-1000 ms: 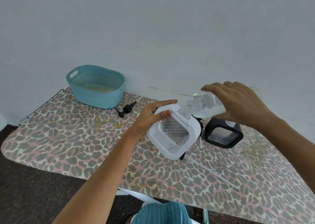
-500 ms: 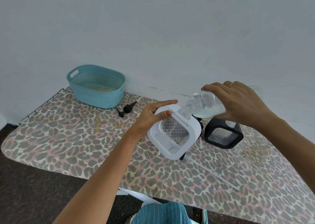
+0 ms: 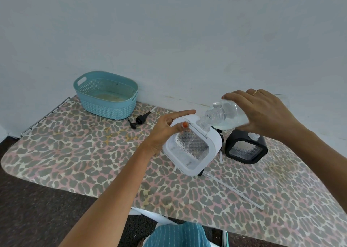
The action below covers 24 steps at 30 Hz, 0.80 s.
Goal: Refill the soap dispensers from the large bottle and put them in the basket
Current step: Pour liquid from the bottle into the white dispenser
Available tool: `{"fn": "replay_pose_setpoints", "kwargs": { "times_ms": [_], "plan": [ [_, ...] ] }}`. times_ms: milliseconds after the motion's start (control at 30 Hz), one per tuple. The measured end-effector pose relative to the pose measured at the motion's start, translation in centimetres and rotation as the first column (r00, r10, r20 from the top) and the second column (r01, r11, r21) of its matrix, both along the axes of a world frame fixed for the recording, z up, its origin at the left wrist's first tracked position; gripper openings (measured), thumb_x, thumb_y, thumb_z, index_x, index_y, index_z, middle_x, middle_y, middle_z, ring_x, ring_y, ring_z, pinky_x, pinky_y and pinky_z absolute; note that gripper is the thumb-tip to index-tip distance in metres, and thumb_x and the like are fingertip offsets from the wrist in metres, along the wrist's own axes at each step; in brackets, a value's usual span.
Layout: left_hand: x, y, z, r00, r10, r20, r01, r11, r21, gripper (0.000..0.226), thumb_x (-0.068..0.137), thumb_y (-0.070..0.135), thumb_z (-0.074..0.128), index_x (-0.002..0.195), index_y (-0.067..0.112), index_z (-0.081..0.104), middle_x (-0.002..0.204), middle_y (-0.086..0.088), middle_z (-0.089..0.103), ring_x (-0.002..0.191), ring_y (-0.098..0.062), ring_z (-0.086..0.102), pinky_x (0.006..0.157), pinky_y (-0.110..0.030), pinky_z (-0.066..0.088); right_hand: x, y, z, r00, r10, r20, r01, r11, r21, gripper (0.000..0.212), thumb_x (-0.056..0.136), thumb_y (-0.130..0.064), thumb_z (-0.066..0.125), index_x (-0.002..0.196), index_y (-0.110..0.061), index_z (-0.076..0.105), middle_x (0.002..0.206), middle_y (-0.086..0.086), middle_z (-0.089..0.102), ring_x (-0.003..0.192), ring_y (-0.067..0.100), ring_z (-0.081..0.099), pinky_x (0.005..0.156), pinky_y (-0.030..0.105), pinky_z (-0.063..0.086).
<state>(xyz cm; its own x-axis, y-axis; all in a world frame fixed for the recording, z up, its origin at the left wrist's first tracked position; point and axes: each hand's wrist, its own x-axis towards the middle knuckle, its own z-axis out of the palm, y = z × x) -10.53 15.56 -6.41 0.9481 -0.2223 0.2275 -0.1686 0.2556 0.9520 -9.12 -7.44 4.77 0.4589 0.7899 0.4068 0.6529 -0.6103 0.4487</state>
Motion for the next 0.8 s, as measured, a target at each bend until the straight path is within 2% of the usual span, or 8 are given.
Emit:
{"fn": "replay_pose_setpoints", "kwargs": {
  "times_ms": [800],
  "plan": [
    [-0.05, -0.22, -0.13, 1.000, 0.012, 0.007, -0.012, 1.000, -0.015, 0.069, 0.049, 0.063, 0.076, 0.104, 0.022, 0.067, 0.102, 0.009, 0.071, 0.101, -0.012, 0.063, 0.082, -0.020, 0.050, 0.09, 0.00, 0.13, 1.000, 0.013, 0.007, -0.013, 1.000, -0.008, 0.086, 0.042, -0.029, 0.091, 0.113, -0.015, 0.044, 0.094, 0.010, 0.070, 0.061, 0.030, 0.062, 0.056, 0.031, 0.047]
  ]
}}
